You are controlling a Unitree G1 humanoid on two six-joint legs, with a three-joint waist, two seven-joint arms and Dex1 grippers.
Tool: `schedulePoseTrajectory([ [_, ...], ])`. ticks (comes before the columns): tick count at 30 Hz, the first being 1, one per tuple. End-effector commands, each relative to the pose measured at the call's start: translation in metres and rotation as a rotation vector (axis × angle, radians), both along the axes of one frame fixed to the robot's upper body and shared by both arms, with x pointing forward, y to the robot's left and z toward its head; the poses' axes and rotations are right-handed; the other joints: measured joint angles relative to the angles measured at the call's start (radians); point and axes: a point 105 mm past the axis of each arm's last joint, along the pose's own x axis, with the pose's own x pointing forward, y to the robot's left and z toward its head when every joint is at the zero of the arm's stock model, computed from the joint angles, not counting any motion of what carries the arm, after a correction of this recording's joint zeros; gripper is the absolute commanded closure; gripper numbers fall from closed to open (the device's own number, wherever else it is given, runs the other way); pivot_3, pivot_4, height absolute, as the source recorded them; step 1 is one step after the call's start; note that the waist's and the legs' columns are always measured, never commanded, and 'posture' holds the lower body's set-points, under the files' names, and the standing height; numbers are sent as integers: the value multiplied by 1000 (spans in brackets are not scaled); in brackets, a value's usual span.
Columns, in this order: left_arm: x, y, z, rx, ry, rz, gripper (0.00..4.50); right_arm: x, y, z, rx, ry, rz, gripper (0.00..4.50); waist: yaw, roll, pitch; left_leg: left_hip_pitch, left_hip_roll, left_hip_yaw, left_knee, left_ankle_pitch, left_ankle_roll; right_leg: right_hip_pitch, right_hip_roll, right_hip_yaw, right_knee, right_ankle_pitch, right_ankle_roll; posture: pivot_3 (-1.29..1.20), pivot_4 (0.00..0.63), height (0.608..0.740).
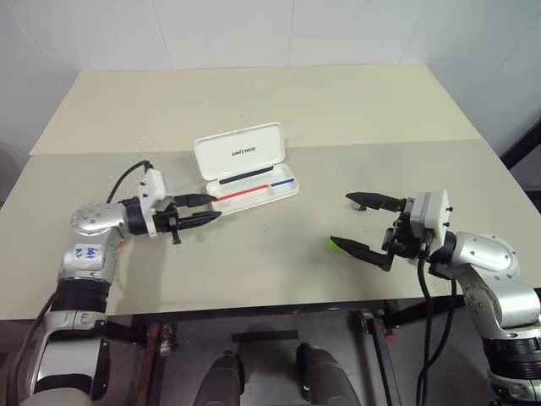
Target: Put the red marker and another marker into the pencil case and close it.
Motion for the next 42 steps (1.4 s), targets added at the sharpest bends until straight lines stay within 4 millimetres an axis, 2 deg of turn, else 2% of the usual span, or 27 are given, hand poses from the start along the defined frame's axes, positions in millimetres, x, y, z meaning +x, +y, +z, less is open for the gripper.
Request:
schedulePoseTrajectory([
  [1, 9, -16, 2, 53, -41, -30, 2989, -9, 13, 11, 9, -61, 42, 0, 3, 0, 0, 0, 0, 0, 1, 0, 0, 0, 0, 0, 0, 0, 0, 0, 150, 740],
  [6, 26, -27, -8, 136, -59, 2, 2989, -13, 19, 11, 18, -58, 52, 0, 8, 0, 0, -1, -1, 0, 3, 0, 1, 0, 0, 0, 1, 0, 1, 0, 150, 740],
  [10, 34, -24, -12, 161, -56, 36, 2989, -15, 21, 12, 21, -61, 53, 0, 9, 0, 0, -2, 0, 0, 7, -1, 1, 0, 0, 0, 3, 0, 1, 0, 150, 740],
  [15, 37, -21, -18, 183, -53, 49, 2989, -17, 22, 13, 22, -63, 52, 0, 11, 0, 0, -2, -1, 0, 9, -1, 1, 0, 0, 0, 5, 0, 1, 0, 150, 740],
  [20, 39, -21, -32, 244, 6, 47, 2989, -19, 25, 16, 31, -77, 50, 0, 21, 0, 0, -1, -1, 0, 10, -1, 1, 0, 0, 0, 6, 0, 1, 0, 150, 740],
  [24, 44, -20, -45, 294, 88, 73, 2989, -21, 31, 23, 39, -101, 58, 0, 21, 0, 0, -1, -1, 0, 10, -1, 1, 1, 0, 0, 6, 0, 1, 0, 150, 740],
  [29, 45, -22, -51, 335, 130, 63, 2989, -21, 34, 32, 46, -134, 60, 0, 20, 0, 0, 0, -1, 0, 10, -1, 1, 2, 1, 0, 7, 0, 1, 0, 150, 740],
  [32, 47, -24, -51, 342, 147, 61, 3567, -21, 34, 37, 46, -149, 58, 0, 20, -1, 0, 1, -1, 0, 11, 0, 1, 2, 1, 0, 7, 0, 1, 0, 150, 740],
  [35, 47, -27, -51, 345, 158, 49, 4441, -20, 34, 39, 47, -159, 56, 0, 21, -1, -1, 1, -1, 0, 10, 0, 1, 3, 1, 0, 6, 0, 1, 0, 150, 740],
  [42, 39, -40, -50, 349, 166, -46, 4477, -20, 35, 42, 48, -166, 58, 0, 21, -1, -1, 1, -1, -1, 11, 0, 2, 3, 1, 0, 6, 0, 1, 0, 150, 740],
])
